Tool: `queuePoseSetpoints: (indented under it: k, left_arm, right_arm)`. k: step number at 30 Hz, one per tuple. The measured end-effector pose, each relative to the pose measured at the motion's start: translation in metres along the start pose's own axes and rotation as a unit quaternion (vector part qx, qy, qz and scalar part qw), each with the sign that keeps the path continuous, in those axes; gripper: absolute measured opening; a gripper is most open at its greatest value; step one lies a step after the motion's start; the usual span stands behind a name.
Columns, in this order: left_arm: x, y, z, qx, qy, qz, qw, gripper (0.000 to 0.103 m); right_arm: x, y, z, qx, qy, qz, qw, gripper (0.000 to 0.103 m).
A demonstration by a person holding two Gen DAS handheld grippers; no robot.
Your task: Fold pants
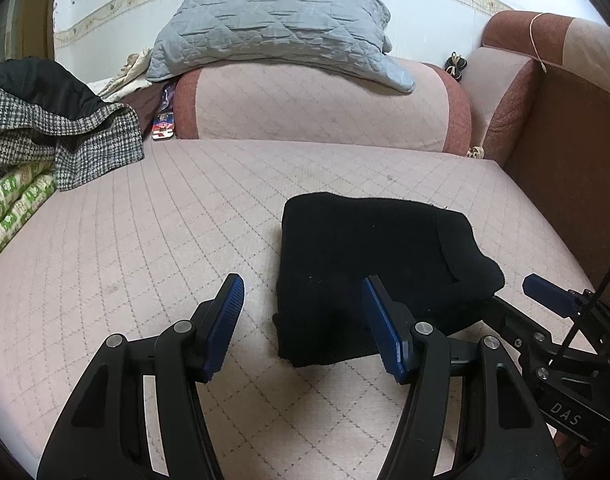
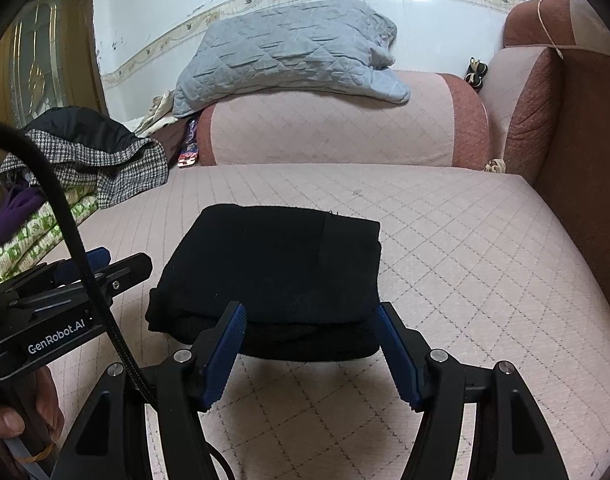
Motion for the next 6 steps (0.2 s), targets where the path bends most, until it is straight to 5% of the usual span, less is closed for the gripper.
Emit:
queuePoseSetpoints:
  k: [6]
  left_arm:
    - [0.0007, 0.0042, -0.0012, -0.004, 0.004, -0.003, 1.0000, 0.062]
  right_arm:
    - [0.0015, 0.0030, -0.0012, -0.005, 0.004, 0.005, 1.000, 0.064]
Point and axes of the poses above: each gripper's, at about its wrist camera, not at the fingertips, and y roughly the way its jaws point, x to its right, z to its top, the point moved 3 cm from there along y, roughly the way its jaws point, and after that the axes turned 1 degree about z, right-handed, at the moved point
